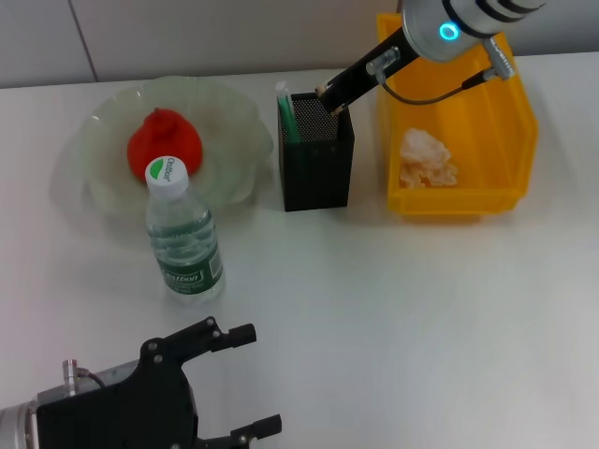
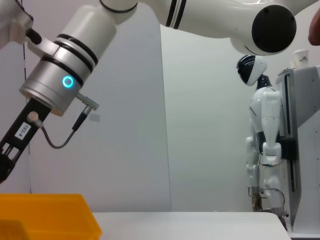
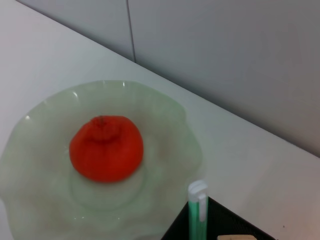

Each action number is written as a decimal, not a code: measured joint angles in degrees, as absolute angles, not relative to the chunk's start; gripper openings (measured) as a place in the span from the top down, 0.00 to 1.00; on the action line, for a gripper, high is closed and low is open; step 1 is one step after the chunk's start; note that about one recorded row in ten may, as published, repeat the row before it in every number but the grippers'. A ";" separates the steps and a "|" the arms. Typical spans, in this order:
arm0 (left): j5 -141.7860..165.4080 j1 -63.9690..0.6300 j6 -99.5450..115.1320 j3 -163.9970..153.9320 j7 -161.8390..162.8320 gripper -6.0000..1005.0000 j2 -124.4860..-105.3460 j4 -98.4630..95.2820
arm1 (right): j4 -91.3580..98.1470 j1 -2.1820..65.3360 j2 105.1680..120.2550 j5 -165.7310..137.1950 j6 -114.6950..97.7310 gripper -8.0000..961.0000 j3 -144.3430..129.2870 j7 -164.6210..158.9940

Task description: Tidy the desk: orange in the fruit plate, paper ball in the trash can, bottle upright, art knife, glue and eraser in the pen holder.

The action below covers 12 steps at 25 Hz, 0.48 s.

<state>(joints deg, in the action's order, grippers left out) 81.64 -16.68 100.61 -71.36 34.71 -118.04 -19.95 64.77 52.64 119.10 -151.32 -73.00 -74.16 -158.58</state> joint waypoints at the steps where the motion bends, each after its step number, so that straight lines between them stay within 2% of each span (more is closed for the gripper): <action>1: 81.65 -16.64 100.59 -71.37 34.71 0.19 -118.03 -19.95 | 63.29 52.89 119.13 -151.16 -72.00 0.72 -74.24 -158.10; 12: 81.65 -16.61 100.67 -71.37 34.71 0.19 -118.03 -19.95 | 59.44 53.77 119.18 -149.77 -69.48 0.69 -74.31 -155.88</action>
